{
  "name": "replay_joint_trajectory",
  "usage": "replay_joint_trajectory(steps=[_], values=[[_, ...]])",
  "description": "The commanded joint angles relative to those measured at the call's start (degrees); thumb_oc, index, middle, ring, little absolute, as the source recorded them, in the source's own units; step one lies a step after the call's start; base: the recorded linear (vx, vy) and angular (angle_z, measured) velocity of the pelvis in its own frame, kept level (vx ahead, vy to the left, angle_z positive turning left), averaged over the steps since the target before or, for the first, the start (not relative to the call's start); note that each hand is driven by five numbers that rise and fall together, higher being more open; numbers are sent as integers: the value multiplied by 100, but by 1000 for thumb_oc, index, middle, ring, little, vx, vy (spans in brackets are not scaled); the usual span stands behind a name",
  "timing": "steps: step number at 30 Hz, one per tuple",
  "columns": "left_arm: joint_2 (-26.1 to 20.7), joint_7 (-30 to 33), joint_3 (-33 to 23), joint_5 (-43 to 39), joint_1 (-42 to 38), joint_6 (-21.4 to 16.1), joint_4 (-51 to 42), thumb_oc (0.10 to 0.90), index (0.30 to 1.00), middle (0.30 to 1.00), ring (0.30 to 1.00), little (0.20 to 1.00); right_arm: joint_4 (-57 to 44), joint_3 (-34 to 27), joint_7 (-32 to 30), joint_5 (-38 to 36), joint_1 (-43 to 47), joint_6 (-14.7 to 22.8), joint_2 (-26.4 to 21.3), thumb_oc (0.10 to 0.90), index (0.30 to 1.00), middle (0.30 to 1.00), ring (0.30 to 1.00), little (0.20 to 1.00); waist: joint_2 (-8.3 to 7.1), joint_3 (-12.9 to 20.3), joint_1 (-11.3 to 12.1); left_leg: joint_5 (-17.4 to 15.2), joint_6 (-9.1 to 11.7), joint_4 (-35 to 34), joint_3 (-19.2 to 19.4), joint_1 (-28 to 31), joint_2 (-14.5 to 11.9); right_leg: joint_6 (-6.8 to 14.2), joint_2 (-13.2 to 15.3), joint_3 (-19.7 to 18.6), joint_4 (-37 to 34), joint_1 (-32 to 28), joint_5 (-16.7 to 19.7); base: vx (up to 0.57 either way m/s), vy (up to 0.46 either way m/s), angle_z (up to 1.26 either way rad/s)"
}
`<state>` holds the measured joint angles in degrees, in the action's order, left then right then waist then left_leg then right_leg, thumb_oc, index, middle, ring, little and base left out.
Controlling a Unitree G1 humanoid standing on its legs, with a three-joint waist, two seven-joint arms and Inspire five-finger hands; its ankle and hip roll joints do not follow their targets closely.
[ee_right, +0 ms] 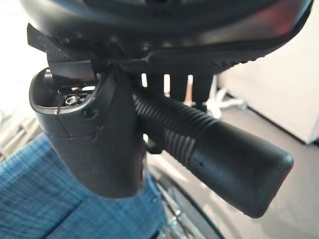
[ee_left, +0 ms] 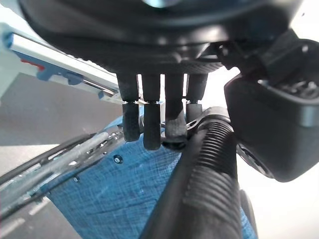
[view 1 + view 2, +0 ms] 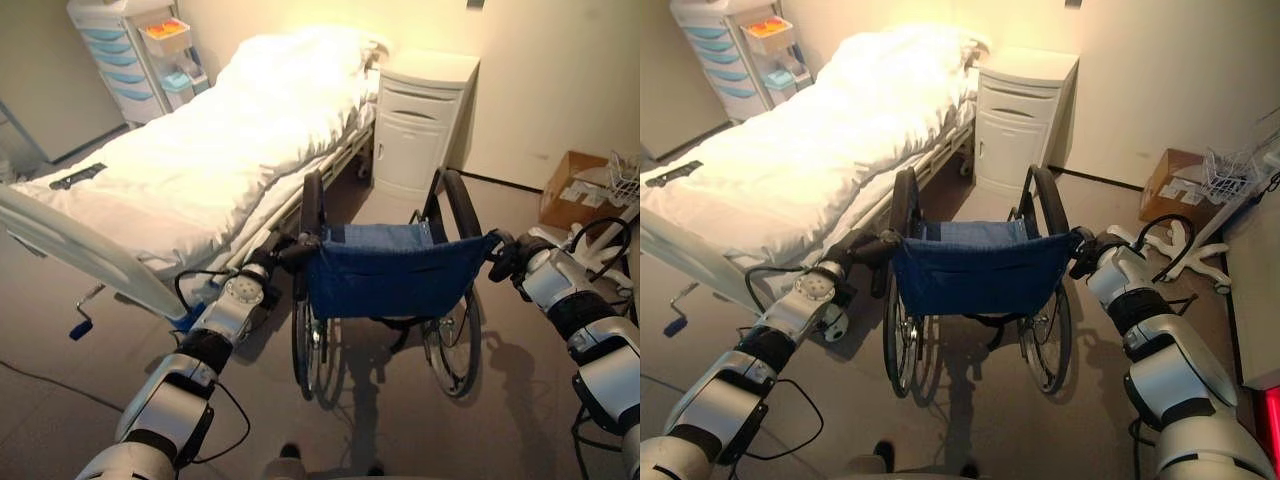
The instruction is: Push the wheelchair next to the bed
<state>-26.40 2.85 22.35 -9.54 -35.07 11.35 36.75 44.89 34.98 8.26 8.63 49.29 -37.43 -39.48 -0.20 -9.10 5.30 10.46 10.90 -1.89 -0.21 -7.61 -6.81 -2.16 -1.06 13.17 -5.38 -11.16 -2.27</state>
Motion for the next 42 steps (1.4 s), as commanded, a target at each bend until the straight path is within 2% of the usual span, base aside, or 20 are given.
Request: replay_joint_trajectory(steps=[1, 2, 4, 5, 6, 9, 14, 18, 22, 23, 26, 28, 30, 31, 33, 34, 39, 40, 41, 42], values=[[-547, 196, 231, 234, -36, 210, -67, 400, 300, 300, 300, 300, -573, 660, 774, -295, 524, 1144, 962, 400, 300, 300, 300, 300, -28, -576, 372, 1158, -338, -138, -271, -297, 254, 399, 179, -793, 591, -375, 24, 336, 188, -63], [-566, 202, 237, 215, -37, 233, -73, 400, 300, 300, 300, 300, -586, 691, 785, -254, 532, 1226, 939, 400, 300, 300, 300, 300, -9, -563, 388, 1140, -353, -108, -271, -304, 264, 405, 180, -827, 624, -415, -20, 438, 238, -84], [-612, 154, 206, 201, -20, 284, -59, 400, 300, 300, 300, 300, -620, 718, 864, -248, 536, 1438, 832, 400, 300, 300, 300, 300, -100, -515, 386, 496, -550, 329, -118, -209, 392, 480, 337, -861, 679, -447, -52, 431, 213, -74], [-610, 151, 207, 228, -52, 312, 42, 400, 300, 300, 300, 300, -607, 725, 848, -252, 516, 1571, 847, 400, 300, 300, 300, 300, -194, -429, 427, 112, -637, 378, -67, -128, 516, 603, 472, -784, 661, -511, -32, 387, 164, -49], [-620, 149, 207, 268, -85, 326, 101, 400, 300, 300, 300, 300, -645, 739, 822, -263, 521, 1616, 859, 400, 300, 300, 300, 300, -253, -375, 472, 4, -702, 359, -69, -51, 577, 676, 553, -715, 624, -543, -3, 373, 150, -35], [-631, 82, 217, 381, -351, 309, 359, 400, 300, 300, 300, 300, -589, 755, 731, -345, 699, 1593, 1002, 400, 300, 300, 300, 300, -364, -297, 569, -57, -809, 105, -6, 184, 640, 900, 800, -491, 609, -507, 197, 244, 131, -7], [-416, 248, 312, 457, -549, 293, 544, 400, 300, 300, 300, 300, -235, 731, 598, -308, 904, 1612, 1319, 400, 300, 300, 300, 300, -327, -214, 567, -70, -906, -106, -38, 338, 736, 1052, 1001, -454, 758, -243, 485, 215, 147, -11], [-321, 444, 362, 525, -613, 287, 512, 400, 300, 300, 300, 300, -41, 617, 376, -255, 968, 1620, 1524, 400, 300, 300, 300, 300, -341, -173, 603, -134, -1015, -151, -74, 353, 823, 1207, 1202, -515, 1078, -61, 979, 159, 97, -7], [-245, 616, 356, 553, -680, 194, 636, 400, 300, 300, 300, 300, 20, 587, 268, -206, 972, 1787, 1628, 400, 300, 300, 300, 300, -354, -150, 587, -168, -1091, -142, -66, 327, 890, 1236, 1237, -668, 1445, 46, 1268, 113, 101, 8], [-261, 632, 351, 646, -670, 151, 636, 400, 300, 300, 300, 300, -18, 593, 226, -211, 939, 1897, 1575, 400, 300, 300, 300, 300, -348, -136, 579, -151, -1155, -159, -135, 307, 945, 1223, 1118, -769, 1701, 86, 1324, 127, 74, 13], [-324, 664, 363, 687, -592, 159, 525, 400, 300, 300, 300, 300, -99, 585, 79, -352, 844, 2096, 1484, 400, 300, 300, 300, 300, -409, -117, 585, -183, -1195, -139, -268, 354, 1077, 1237, 1083, -812, 1696, 209, 1508, 128, 5, 16], [-363, 785, 322, 678, -545, 199, 393, 400, 300, 300, 300, 300, -229, 612, -7, -348, 926, 2081, 1520, 400, 300, 300, 300, 300, -282, -252, 443, -282, -1195, -215, -467, 667, 985, 1183, 1178, -798, 1538, 1129, 1638, 152, -70, 1], [-368, 810, 299, 705, -519, 197, 351, 400, 300, 300, 300, 300, -268, 631, -23, -359, 960, 2020, 1537, 400, 300, 300, 300, 300, -242, -354, 329, -403, -1197, -242, -565, 828, 981, 1165, 1229, -839, 1407, 1579, 1784, 115, -96, -26], [-479, 827, 297, 672, -471, 200, 169, 400, 300, 300, 300, 300, -377, 629, -83, -407, 991, 1912, 1474, 400, 300, 300, 300, 300, -222, -538, 249, -565, -1232, -266, -648, 948, 996, 1170, 1262, -935, 1210, 1949, 1896, 87, -127, -12], [-592, 816, 288, 589, -451, 207, 73, 400, 300, 300, 300, 300, -517, 654, -140, -489, 1002, 1809, 1425, 400, 300, 300, 300, 300, -229, -637, 225, -634, -1242, -269, -695, 1008, 1010, 1201, 1249, -940, 1150, 2015, 1990, 54, -122, 8], [-782, 780, 224, 357, -456, 237, -5, 400, 300, 300, 300, 300, -636, 674, -196, -538, 1033, 1787, 1381, 400, 300, 300, 300, 300, -232, -700, 278, -622, -1214, -251, -619, 987, 960, 1222, 1242, -836, 1241, 1930, 1902, 21, -140, 39], [-726, 765, 123, 444, -291, 252, 16, 400, 300, 300, 300, 300, -498, 655, -187, -704, 1046, 1813, 1396, 400, 300, 300, 300, 300, -269, -642, 316, -649, -1106, -308, -371, 1179, 757, 1286, 1266, -551, 761, 1555, 1838, 84, -92, 44], [-721, 804, 136, 406, -310, 294, 48, 422, 333, 333, 333, 333, -486, 649, -190, -728, 1049, 1851, 1408, 400, 300, 300, 300, 300, -274, -609, 315, -649, -1090, -311, -346, 1191, 733, 1277, 1249, -529, 719, 1478, 1783, 67, -40, 36], [-715, 820, 144, 404, -326, 309, 76, 493, 439, 439, 439, 439, -481, 645, -189, -724, 1051, 1865, 1418, 400, 300, 300, 300, 300, -276, -599, 313, -648, -1086, -311, -333, 1194, 724, 1272, 1243, -518, 700, 1448, 1762, 32, -18, 28], [-644, 857, 174, 401, -390, 317, 224, 800, 900, 900, 900, 900, -438, 655, -282, -784, 1050, 1911, 1482, 400, 300, 300, 300, 300, -278, -568, 304, -645, -1079, -311, -289, 1196, 705, 1255, 1237, -471, 649, 1363, 1711, 20, -4, 12]])
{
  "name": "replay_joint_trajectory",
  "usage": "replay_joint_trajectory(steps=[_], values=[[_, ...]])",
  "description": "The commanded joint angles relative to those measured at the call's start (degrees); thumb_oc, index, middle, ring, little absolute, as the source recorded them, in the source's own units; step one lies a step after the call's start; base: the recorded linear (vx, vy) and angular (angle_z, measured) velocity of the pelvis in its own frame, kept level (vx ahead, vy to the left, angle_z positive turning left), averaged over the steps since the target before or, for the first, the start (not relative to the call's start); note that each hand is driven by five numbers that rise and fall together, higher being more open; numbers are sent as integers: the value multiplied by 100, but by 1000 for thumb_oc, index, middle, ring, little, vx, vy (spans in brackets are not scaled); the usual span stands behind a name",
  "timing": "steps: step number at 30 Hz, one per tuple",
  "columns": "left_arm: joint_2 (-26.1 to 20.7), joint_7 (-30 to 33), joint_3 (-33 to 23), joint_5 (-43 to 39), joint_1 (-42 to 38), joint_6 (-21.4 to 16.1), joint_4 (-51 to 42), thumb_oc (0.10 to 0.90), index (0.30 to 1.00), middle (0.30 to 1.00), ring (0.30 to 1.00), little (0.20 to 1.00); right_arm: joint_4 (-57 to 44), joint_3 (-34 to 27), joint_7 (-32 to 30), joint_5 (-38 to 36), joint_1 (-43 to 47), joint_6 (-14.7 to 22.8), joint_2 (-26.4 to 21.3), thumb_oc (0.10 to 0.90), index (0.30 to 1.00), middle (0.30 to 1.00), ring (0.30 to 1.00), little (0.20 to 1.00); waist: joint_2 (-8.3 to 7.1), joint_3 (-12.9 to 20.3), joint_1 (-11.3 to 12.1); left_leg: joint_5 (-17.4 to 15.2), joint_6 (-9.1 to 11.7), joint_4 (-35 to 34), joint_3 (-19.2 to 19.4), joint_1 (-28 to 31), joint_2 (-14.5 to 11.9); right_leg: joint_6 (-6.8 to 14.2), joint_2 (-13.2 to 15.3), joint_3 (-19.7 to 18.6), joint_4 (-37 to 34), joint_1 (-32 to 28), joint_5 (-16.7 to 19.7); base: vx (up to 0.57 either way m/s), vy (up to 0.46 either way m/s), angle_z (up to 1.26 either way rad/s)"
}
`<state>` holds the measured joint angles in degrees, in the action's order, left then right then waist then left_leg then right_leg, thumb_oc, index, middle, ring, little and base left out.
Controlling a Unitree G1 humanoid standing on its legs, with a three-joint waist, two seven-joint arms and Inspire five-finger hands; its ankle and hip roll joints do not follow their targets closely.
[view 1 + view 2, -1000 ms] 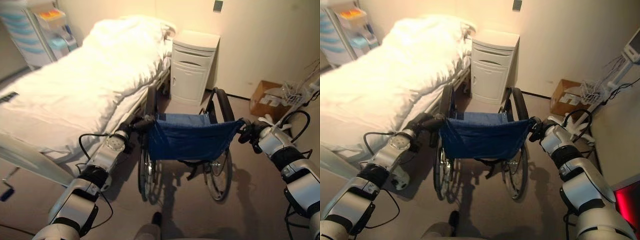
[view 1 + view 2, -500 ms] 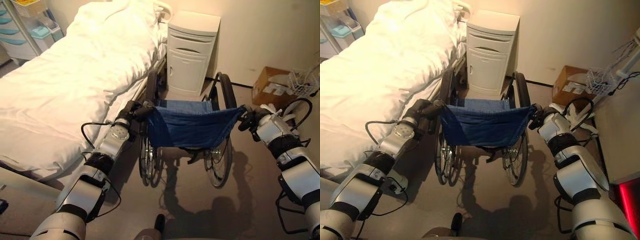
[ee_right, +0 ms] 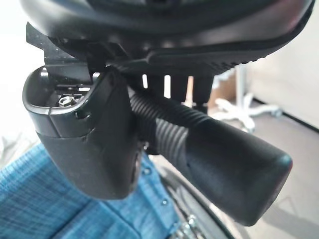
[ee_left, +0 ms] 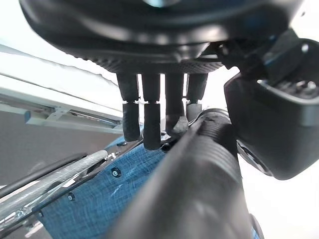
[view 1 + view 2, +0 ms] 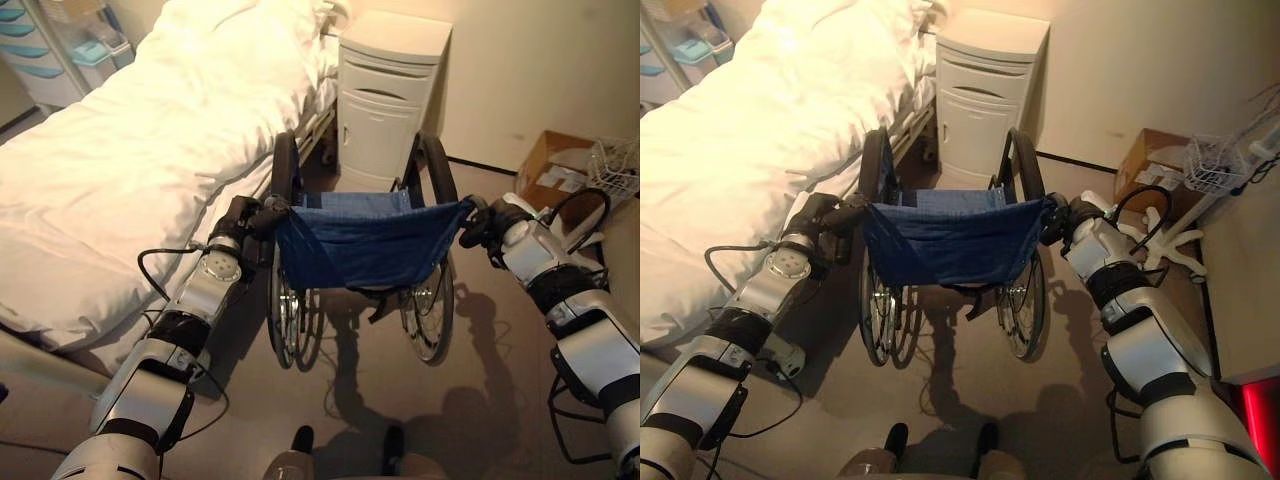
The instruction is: Push the wheelchair next to the bed
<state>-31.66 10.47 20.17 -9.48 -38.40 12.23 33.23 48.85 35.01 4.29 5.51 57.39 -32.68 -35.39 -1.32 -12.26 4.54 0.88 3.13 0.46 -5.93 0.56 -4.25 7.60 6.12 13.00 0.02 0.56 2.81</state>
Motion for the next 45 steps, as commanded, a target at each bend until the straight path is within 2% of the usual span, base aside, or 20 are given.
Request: replay_joint_trajectory(steps=[1, 2, 12, 19, 24, 27, 31, 33, 40, 43, 45], values=[[-74, 105, 410, 370, -89, 205, 653, 800, 900, 900, 900, 900, -798, 653, 50, -537, 244, 1445, 1106, 460, 389, 389, 389, 389, -168, -236, 369, 307, -302, -546, 296, 387, 453, 278, 521, -449, 93, 164, 1195, 26, 5, 8], [-36, 110, 432, 332, -110, 192, 696, 800, 900, 900, 900, 900, -744, 636, 0, -580, 224, 1438, 1137, 800, 900, 900, 900, 900, -169, -214, 355, 289, -310, -546, 314, 413, 457, 279, 527, -443, 86, 143, 1190, 19, 14, 4], [45, 219, 348, -8, -139, 249, 842, 800, 900, 900, 900, 900, -864, 433, 9, -678, -137, 1183, 1110, 800, 900, 900, 900, 900, -157, -67, 188, 189, -355, -546, 445, 594, 509, 306, 553, -583, 183, 49, 1284, 12, 24, -3], [-113, 156, 288, -204, -254, 212, 816, 800, 900, 900, 900, 900, -1129, 423, 131, -924, -23, 734, 842, 800, 900, 900, 900, 900, -170, 14, 132, 205, -353, -538, 513, 625, 515, 308, 537, -653, 268, -7, 1307, -40, 4, 0], [-328, -73, 247, -491, -392, 290, 706, 800, 900, 900, 900, 900, -1315, 380, 339, -1364, 187, 125, 554, 800, 900, 900, 900, 900, -196, 86, 90, 210, -340, -546, 539, 639, 524, 295, 510, -705, 271, -50, 1320, -57, -15, 0], [-437, -171, 254, -695, -475, 291, 678, 800, 900, 900, 900, 900, -1306, 370, 432, -1625, 311, -48, 403, 800, 900, 900, 900, 900, -199, 109, 72, 211, -333, -546, 550, 640, 520, 291, 487, -722, 258, -76, 1290, -66, -16, -3], [-556, -406, 294, -1090, -656, 297, 690, 800, 900, 900, 900, 900, -1119, 375, 434, -2004, 607, -25, 242, 800, 900, 900, 900, 900, -212, 154, 63, 222, -324, -546, 574, 633, 514, 287, 464, -741, 251, -109, 1282, -62, -10, -3], [-580, -528, 300, -1516, -723, 251, 645, 800, 900, 900, 900, 900, -925, 361, 294, -2313, 792, 134, 176, 800, 900, 900, 900, 900, -215, 195, 69, 221, -314, -546, 574, 635, 516, 284, 447, -747, 242, -138, 1256, -52, 0, -1], [-725, -901, 210, -2218, -889, 277, 639, 800, 900, 900, 900, 900, -899, 267, -196, -3131, 1055, 318, 47, 800, 900, 900, 900, 900, -210, 286, 56, 235, -306, -546, 605, 607, 529, 266, 410, -786, 231, -185, 1226, -51, 9, -2], [-872, -1111, 182, -2512, -1012, 264, 696, 800, 900, 900, 900, 900, -902, 164, -350, -3504, 1138, 493, -48, 800, 900, 900, 900, 900, -211, 331, 50, 238, -299, -546, 627, 590, 530, 266, 400, -791, 214, -209, 1210, -46, -2, -5], [-975, -1292, 163, -2842, -1111, 264, 772, 800, 900, 900, 900, 900, -864, 84, -434, -3503, 1150, 664, -146, 800, 900, 900, 900, 900, -209, 373, 34, 246, -293, -546, 655, 574, 531, 276, 402, -794, 188, -229, 1215, -45, -1, -5]])
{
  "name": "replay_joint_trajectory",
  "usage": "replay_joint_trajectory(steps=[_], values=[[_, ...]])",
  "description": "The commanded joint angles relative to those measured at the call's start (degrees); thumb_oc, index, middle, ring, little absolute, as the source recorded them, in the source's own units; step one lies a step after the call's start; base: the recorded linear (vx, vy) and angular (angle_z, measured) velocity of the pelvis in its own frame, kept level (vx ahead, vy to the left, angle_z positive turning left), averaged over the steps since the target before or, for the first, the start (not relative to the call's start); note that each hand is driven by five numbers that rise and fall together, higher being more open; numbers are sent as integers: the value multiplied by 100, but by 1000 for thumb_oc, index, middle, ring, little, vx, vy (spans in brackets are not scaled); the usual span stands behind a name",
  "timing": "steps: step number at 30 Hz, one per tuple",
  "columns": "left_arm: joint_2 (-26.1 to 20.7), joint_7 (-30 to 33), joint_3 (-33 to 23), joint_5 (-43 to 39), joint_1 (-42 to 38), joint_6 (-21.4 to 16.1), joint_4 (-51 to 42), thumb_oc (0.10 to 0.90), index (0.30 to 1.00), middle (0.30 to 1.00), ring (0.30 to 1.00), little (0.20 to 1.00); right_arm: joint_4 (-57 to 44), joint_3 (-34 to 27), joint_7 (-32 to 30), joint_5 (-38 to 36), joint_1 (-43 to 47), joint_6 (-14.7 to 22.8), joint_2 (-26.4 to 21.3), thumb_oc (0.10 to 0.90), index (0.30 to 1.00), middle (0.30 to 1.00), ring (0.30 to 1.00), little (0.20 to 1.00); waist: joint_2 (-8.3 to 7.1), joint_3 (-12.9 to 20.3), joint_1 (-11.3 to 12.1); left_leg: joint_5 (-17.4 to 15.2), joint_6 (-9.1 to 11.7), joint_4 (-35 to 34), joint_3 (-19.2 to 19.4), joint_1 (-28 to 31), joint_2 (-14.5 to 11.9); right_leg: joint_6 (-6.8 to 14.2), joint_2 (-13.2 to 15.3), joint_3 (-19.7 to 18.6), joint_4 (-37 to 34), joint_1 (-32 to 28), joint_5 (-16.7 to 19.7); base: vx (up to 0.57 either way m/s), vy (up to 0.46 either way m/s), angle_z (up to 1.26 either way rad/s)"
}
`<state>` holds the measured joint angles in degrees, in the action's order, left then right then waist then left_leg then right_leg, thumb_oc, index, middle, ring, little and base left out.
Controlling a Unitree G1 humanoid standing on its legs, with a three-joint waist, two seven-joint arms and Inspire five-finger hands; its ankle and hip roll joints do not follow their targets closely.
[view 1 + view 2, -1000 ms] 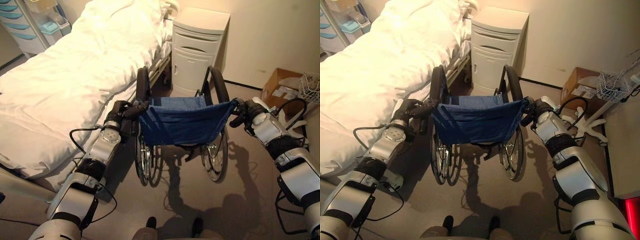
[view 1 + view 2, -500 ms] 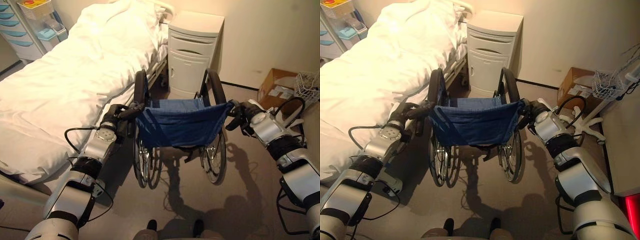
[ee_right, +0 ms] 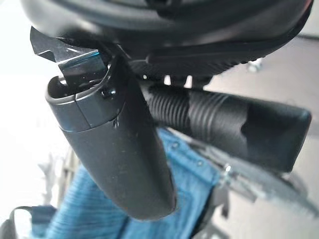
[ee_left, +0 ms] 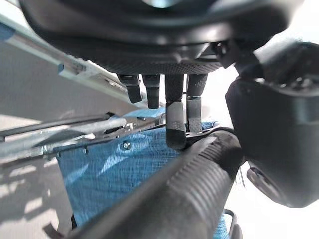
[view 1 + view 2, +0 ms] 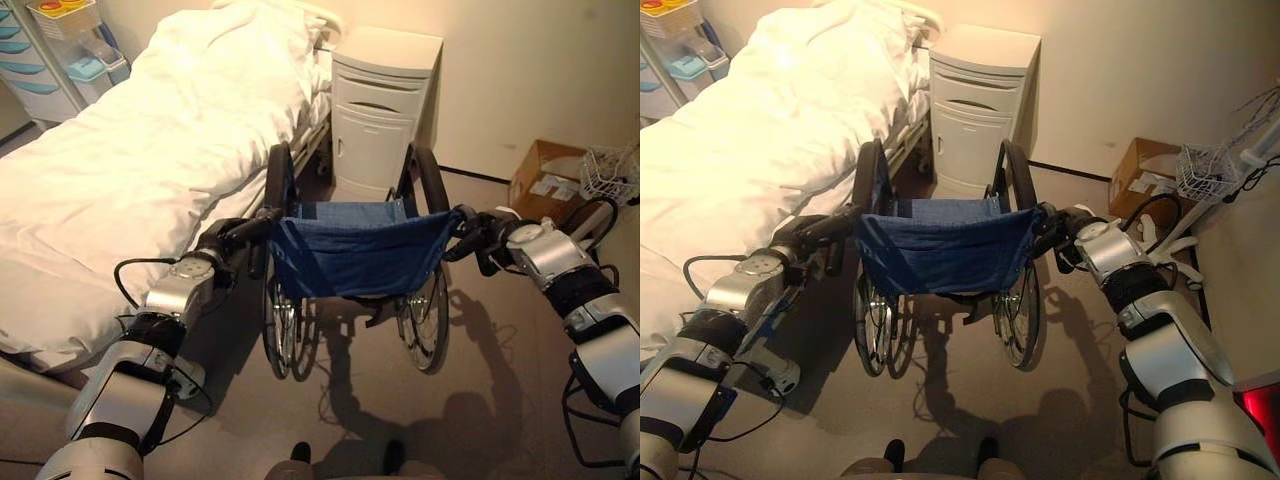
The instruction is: Push the wheelchair next to the bed
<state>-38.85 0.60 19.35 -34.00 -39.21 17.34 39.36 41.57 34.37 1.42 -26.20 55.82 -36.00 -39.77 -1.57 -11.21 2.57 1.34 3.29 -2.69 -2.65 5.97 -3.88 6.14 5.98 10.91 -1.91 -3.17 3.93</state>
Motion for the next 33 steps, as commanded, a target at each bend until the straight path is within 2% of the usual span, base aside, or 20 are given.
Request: replay_joint_trajectory(steps=[1, 5, 7, 9, 11, 14, 18, 19, 21, 26, 27, 28, 29, 30, 31, 33], values=[[-296, -346, 210, -526, -1011, -267, 165, 800, 900, 900, 900, 900, -131, 125, -154, -312, 1290, 1058, 205, 800, 900, 900, 900, 900, -183, 286, 230, 203, -309, -231, 334, 28, 495, 426, 413, -584, 367, 135, 1101, -31, 1, -5], [-393, -472, 63, -1027, -931, -233, 173, 800, 900, 900, 900, 900, -59, -41, -210, -452, 1202, 1192, -69, 800, 900, 900, 900, 900, -182, 338, 214, 200, -297, -231, 375, 29, 479, 435, 415, -568, 318, 90, 1081, -15, -7, -5], [-536, -725, -115, -1300, -753, -252, 184, 800, 900, 900, 900, 900, 64, -259, -44, -503, 1042, 1241, -400, 800, 900, 900, 900, 900, -193, 377, 205, 184, -291, -231, 402, 27, 471, 451, 417, -563, 290, 77, 1090, 0, 0, 0], [-562, -788, -177, -1389, -704, -259, 197, 800, 900, 900, 900, 900, 101, -317, 13, -505, 999, 1235, -500, 800, 900, 900, 900, 900, -200, 388, 196, 179, -292, -231, 412, 30, 467, 457, 413, -565, 282, 78, 1093, -6, -16, -4], [-664, -912, -356, -1702, -565, -250, 240, 800, 900, 900, 900, 900, 279, -452, 293, -494, 862, 1340, -815, 800, 900, 900, 900, 900, -199, 414, 164, 178, -283, -231, 446, 27, 456, 457, 399, -581, 240, 60, 1059, -6, -5, -3], [-738, -899, -449, -1775, -438, -255, 305, 800, 900, 900, 900, 900, 452, -637, 432, -705, 700, 1530, -992, 800, 900, 900, 900, 900, -203, 423, 132, 153, -283, -231, 463, 46, 444, 455, 389, -594, 208, 45, 1033, -5, -17, -4], [-835, -1070, -493, -1715, -373, -239, 434, 800, 900, 900, 900, 900, 468, -804, 534, -1249, 629, 1545, -1058, 800, 900, 900, 900, 900, -208, 422, 119, 154, -283, -231, 467, 38, 444, 444, 363, -594, 167, 9, 974, -6, -13, -4], [-868, -1145, -525, -1695, -336, -239, 491, 800, 900, 900, 900, 900, 451, -904, 768, -1772, 569, 1473, -1043, 800, 900, 900, 900, 900, -210, 423, 112, 154, -282, -231, 473, 32, 438, 436, 352, -586, 152, 3, 946, -16, -6, -7], [-852, -1226, -571, -1674, -248, -303, 588, 800, 900, 900, 900, 900, 414, -1070, 1068, -2361, 441, 1266, -922, 800, 900, 900, 900, 900, -214, 430, 95, 155, -289, -231, 492, 21, 437, 437, 335, -577, 165, 2, 911, -19, 6, -9], [-788, -1348, -819, -1632, 85, -572, 671, 800, 900, 900, 900, 900, 294, -1422, 1305, -2032, -229, 1283, -978, 800, 900, 900, 900, 900, -234, 443, 50, 148, -287, -231, 513, 2, 429, 438, 320, -577, 151, -7, 878, -11, 0, -5], [-779, -1279, -942, -1973, 195, -1060, 641, 800, 900, 900, 900, 900, 320, -1526, 1491, -1838, -497, 1362, -1164, 800, 900, 900, 900, 900, -249, 443, 7, 140, -289, -231, 530, 3, 426, 453, 318, -590, 156, 16, 891, 0, 0, 0], [-755, -1178, -1048, -2197, 275, -1325, 577, 800, 900, 900, 900, 900, 340, -1662, 1592, -1699, -697, 1443, -1253, 800, 900, 900, 900, 900, -253, 451, -16, 131, -290, -231, 547, 8, 418, 452, 306, -601, 146, 18, 868, 0, 0, 0], [-747, -1123, -1067, -2283, 299, -1403, 555, 800, 900, 900, 900, 900, 341, -1699, 1602, -1641, -750, 1450, -1270, 800, 900, 900, 900, 900, -255, 455, -17, 128, -289, -231, 551, 11, 415, 451, 303, -604, 143, 16, 861, 0, 0, 0], [-685, -934, -1234, -2454, 373, -1715, 498, 800, 900, 900, 900, 900, 363, -1834, 1663, -1459, -920, 1515, -1311, 800, 900, 900, 900, 900, -264, 457, -35, 119, -286, -231, 555, 17, 411, 451, 299, -615, 140, 23, 866, 0, 0, 0], [-539, -842, -1501, -2775, 568, -2126, 394, 800, 900, 900, 900, 900, 349, -2072, 1771, -1334, -1279, 1732, -1354, 800, 900, 900, 900, 900, -282, 457, -66, 109, -285, -231, 549, 28, 404, 444, 291, -633, 110, 15, 862, 14, -24, -4], [-316, -941, -1828, -3213, 843, -2395, 185, 800, 900, 900, 900, 900, 244, -2308, 1810, -1418, -1610, 1937, -1331, 800, 900, 900, 900, 900, -310, 439, -75, 177, -287, -231, 547, 7, 397, 403, 281, -657, 92, 31, 879, -14, -23, -6]])
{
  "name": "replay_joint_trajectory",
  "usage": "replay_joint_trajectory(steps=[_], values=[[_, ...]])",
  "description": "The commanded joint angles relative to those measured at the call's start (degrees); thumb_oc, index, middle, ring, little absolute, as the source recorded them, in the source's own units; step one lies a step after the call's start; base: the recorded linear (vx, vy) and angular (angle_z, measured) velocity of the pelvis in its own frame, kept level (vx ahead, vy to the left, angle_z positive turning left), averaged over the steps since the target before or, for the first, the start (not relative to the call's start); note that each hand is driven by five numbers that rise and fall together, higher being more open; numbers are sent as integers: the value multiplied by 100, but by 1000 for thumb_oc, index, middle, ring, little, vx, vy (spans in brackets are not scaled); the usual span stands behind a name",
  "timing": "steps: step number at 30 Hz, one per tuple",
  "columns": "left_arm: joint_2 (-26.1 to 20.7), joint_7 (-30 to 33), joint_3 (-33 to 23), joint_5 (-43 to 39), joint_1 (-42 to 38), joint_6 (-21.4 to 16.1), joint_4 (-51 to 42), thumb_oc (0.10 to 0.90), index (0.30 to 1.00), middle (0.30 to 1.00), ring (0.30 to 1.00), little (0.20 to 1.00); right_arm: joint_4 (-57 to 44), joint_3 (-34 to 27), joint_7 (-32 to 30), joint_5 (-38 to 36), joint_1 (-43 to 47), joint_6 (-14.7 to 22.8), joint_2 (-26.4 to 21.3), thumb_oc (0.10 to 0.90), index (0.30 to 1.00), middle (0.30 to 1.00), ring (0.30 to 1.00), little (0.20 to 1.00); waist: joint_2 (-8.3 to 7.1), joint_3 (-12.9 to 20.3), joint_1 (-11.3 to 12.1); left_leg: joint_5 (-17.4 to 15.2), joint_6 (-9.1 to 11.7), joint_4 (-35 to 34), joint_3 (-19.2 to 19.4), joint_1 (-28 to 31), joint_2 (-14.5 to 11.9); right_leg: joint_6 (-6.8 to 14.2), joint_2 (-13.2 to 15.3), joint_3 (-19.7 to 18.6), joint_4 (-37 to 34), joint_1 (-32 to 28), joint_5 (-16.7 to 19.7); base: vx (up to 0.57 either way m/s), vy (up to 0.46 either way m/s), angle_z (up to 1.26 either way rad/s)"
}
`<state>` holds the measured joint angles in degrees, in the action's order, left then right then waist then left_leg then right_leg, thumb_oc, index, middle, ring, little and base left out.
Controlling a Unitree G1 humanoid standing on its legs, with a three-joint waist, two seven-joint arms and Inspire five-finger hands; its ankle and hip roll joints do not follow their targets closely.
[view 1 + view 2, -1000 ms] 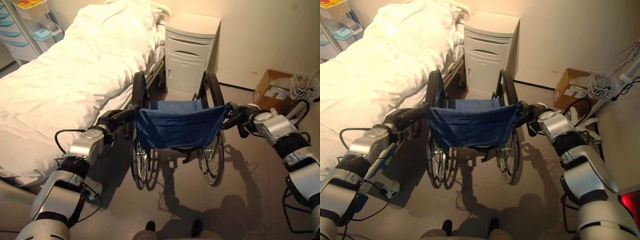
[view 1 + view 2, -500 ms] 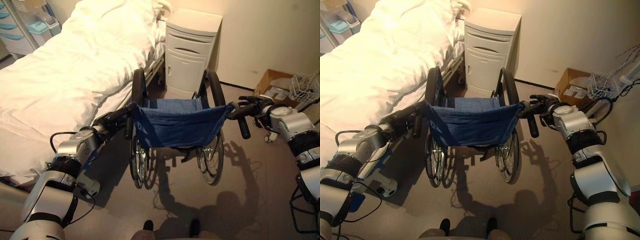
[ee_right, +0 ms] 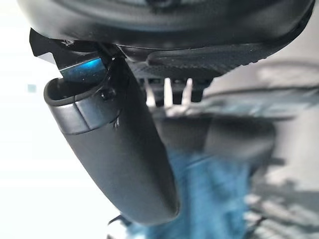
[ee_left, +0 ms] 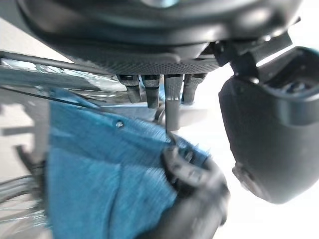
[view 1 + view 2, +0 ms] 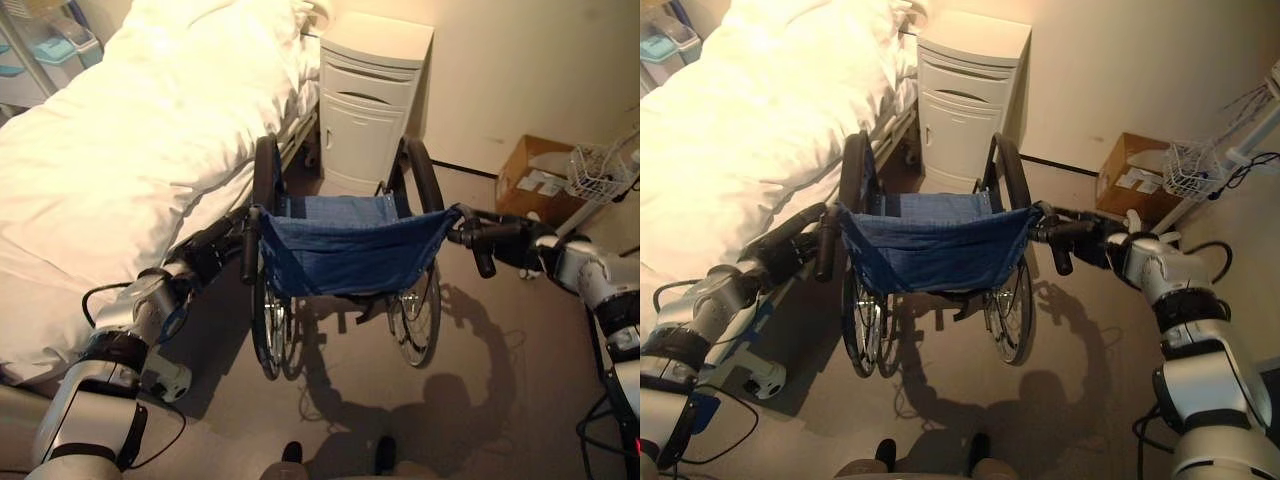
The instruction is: Push the wheelchair next to the bed
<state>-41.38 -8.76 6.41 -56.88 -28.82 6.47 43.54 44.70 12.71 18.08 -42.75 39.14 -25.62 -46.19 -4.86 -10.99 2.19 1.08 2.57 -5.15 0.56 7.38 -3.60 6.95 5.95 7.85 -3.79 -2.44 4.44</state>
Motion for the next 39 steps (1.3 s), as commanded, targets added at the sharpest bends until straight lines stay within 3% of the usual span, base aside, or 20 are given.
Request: replay_joint_trajectory(steps=[1, 3, 5, 7, 11, 14, 20, 21, 23, 26, 28, 30, 34, 35, 39], values=[[331, -214, -820, -1396, 208, -1662, -466, 800, 900, 900, 900, 900, -293, -481, -3, 51, -401, 1155, -443, 800, 900, 900, 900, 900, 10, 402, -38, 197, -222, 15, 201, -142, 369, 293, 276, -365, 272, -57, 801, -15, -17, -7], [522, -333, -951, -1613, 391, -1723, -565, 800, 900, 900, 900, 900, -406, -673, -61, -186, -644, 1284, -286, 800, 900, 900, 900, 900, 6, 403, -33, 180, -224, 15, 188, -134, 368, 285, 277, -364, 261, -70, 789, 14, -12, -8], [913, -822, -1298, -2388, 915, -1767, -692, 800, 900, 900, 900, 900, -915, -1324, -127, -997, -1299, 1504, 237, 800, 900, 900, 900, 900, 12, 407, -32, 132, -234, 15, 193, -108, 367, 261, 284, -328, 226, -111, 735, 27, -5, -4], [1121, -1161, -1615, -2754, 1226, -1663, -613, 800, 900, 900, 900, 900, -1108, -1841, -134, -1299, -1773, 1696, 605, 800, 900, 900, 900, 900, 28, 415, -50, 87, -236, 15, 229, -72, 365, 256, 299, -300, 218, -130, 694, 15, 4, 0], [1367, -1360, -1884, -2849, 1575, -1575, -529, 800, 900, 900, 900, 900, -1082, -2315, -110, -1500, -2282, 1894, 936, 800, 900, 900, 900, 900, 50, 416, -65, 46, -237, 15, 269, -49, 359, 263, 309, -279, 202, -123, 666, 0, 0, 0], [1623, -1497, -2080, -2581, 1954, -1462, -300, 800, 900, 900, 900, 900, -641, -2668, 322, -1396, -2702, 1951, 1102, 800, 900, 900, 900, 900, 73, 425, -72, 35, -245, 15, 287, -42, 360, 263, 303, -292, 202, -91, 649, 0, 0, 0], [2001, -1490, -1759, -820, 2630, -1571, 486, 800, 900, 900, 900, 900, 54, -2606, 667, -995, -3329, 2239, 1658, 800, 900, 900, 900, 900, 89, 388, -74, 47, -278, 15, 261, -54, 359, 234, 262, -309, 215, -49, 607, 1, -9, -4], [2130, -1529, -1619, -404, 2706, -1605, 746, 800, 900, 900, 900, 900, 233, -2467, 612, -712, -3445, 2542, 1881, 800, 900, 900, 900, 900, 100, 378, -84, 43, -298, 15, 253, -63, 365, 217, 243, -327, 202, -40, 588, -2, -2, -6], [2202, -1458, -1440, -184, 2734, -1600, 940, 800, 900, 900, 900, 900, 426, -2300, 520, -776, -3514, 2630, 2104, 800, 900, 900, 900, 900, 123, 380, -99, -23, -307, 15, 242, -27, 361, 209, 218, -335, 184, -76, 521, 34, 7, -13], [2374, -1389, -1240, 355, 2717, -1669, 1366, 800, 900, 900, 900, 900, 858, -2158, 556, -1315, -3574, 2847, 2682, 800, 900, 900, 900, 900, 133, 376, -107, 19, -336, 15, 241, -50, 374, 139, 179, -368, 166, -62, 487, -7, -1, -19], [2537, -1359, -1106, 649, 2685, -1712, 1643, 800, 900, 900, 900, 900, 1238, -2212, 825, -2202, -3632, 2556, 3092, 800, 900, 900, 900, 900, 148, 396, -121, -4, -352, 15, 226, -53, 387, 112, 158, -367, 128, -82, 449, 9, -3, -2], [2705, -1268, -964, 913, 2682, -1775, 1803, 800, 900, 900, 900, 900, 1655, -2238, 1053, -2296, -3657, 2440, 3356, 800, 900, 900, 900, 900, 182, 413, -130, -18, -369, 15, 210, -50, 401, 79, 133, -382, 98, -97, 393, 0, 0, 0], [2918, -839, -646, 1749, 2661, -1943, 1964, 800, 900, 900, 900, 900, 2145, -1938, 884, -1319, -3669, 2712, 3592, 800, 900, 900, 900, 900, 225, 417, -136, -28, -383, 15, 204, -60, 418, 50, 113, -414, 83, -88, 354, 0, 0, 0], [2966, -583, -395, 2593, 2647, -2100, 2091, 800, 900, 900, 900, 900, 2282, -1732, 777, -877, -3674, 2899, 3690, 800, 900, 900, 900, 900, 240, 422, -135, -21, -390, 15, 192, -73, 429, 37, 99, -422, 83, -83, 342, 0, 0, 0], [3053, -401, 139, 3219, 2618, -2149, 2391, 800, 900, 900, 900, 900, 2293, -1361, 532, -737, -3661, 3068, 3799, 800, 900, 900, 900, 900, 291, 432, -177, -69, -409, 15, 162, -43, 448, -2, 62, -429, 56, -138, 273, 10, 8, 0]])
